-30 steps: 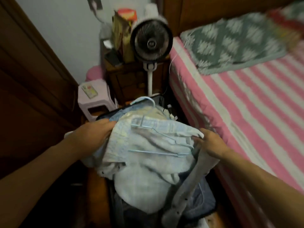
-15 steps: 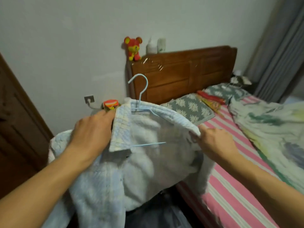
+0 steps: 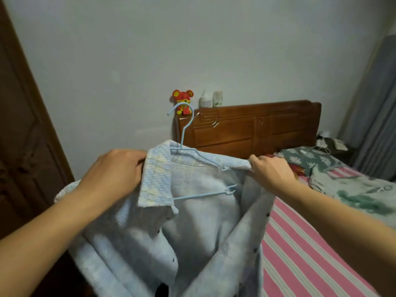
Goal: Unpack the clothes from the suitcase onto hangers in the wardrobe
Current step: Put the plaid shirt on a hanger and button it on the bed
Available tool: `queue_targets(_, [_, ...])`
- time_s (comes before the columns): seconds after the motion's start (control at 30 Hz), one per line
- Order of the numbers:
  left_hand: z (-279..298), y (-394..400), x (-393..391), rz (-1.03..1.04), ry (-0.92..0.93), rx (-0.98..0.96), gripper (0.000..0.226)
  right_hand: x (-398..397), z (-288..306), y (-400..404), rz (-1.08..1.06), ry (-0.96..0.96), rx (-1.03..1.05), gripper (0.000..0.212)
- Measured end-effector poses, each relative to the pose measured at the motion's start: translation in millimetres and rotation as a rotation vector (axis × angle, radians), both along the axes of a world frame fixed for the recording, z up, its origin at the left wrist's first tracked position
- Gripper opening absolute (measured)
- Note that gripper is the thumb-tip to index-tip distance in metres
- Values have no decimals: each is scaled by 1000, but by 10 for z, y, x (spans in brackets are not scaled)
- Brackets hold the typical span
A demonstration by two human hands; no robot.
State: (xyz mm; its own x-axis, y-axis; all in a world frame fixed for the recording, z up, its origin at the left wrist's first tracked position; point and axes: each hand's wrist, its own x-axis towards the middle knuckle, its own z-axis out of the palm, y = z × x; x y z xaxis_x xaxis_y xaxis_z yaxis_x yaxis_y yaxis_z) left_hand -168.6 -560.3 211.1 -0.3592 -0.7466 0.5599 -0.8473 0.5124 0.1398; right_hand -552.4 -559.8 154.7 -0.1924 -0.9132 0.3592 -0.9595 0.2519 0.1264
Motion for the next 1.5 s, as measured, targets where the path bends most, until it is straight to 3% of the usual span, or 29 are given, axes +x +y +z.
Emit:
queue_targets(0.1, [-66, 57, -172, 30, -13, 16, 20, -10, 79, -69, -12, -396, -64, 46])
queue_targets(0.17, [-58, 80, -239, 65, -40, 43, 20, -8, 61, -64, 69, -443, 122, 31])
queue_targets(0.3, [35, 171, -384, 86, -115, 107, 21, -219, 156, -45, 0, -621, -126, 32])
queue_targets(0.57, [24, 243, -626, 129, -13, 236, 26, 467, 348, 469, 38, -498, -169, 45])
queue_targets(0.67, [-101, 301, -634, 52, 70, 170, 21, 968, 113, 911, 298, -527, -180, 38])
queue_targets(0.8, [-258, 451, -458, -168, 174, 57, 24, 1091, -60, 1267, 526, -539, 58, 33])
queue_targets(0.83, [-271, 491, -391, -212, 239, 36, 23, 981, 18, 1314, 530, -598, 25, 32])
queue_targets(0.87, [-273, 535, -333, -253, 299, 16, 22, 829, 85, 1334, 507, -619, -141, 33])
queue_targets(0.93, [-268, 587, -254, -329, 358, -32, 24, 566, 272, 1324, 389, -432, -463, 43])
queue_targets(0.97, [-263, 596, -239, -360, 365, -44, 25, 495, 337, 1287, 351, -326, -435, 52])
queue_targets(1.03, [-264, 596, -226, -394, 355, -41, 27, 499, 368, 1198, 387, -302, -169, 68])
queue_targets(1.1, [-275, 589, -204, -396, 340, -48, 27, 680, 249, 1166, 418, -409, -116, 61])
queue_targets(1.17, [-264, 597, -192, -423, 311, -73, 28, 876, 193, 1216, 434, -416, -301, 50])
queue_targets(1.33, [-90, 544, -213, -466, 196, -149, 9, 833, 405, 1444, 305, -189, -652, 43])
queue_targets(1.37, [-62, 447, -192, -444, 128, -78, 4, 749, 416, 1500, 236, -196, -669, 42])
queue_targets(1.43, [-34, 194, -132, -406, -95, 238, 26, 630, 371, 1654, 150, -243, -654, 48])
queue_targets(1.5, [-141, 3, -140, -514, -256, 519, 23, 599, 287, 1884, 141, -181, -647, 48])
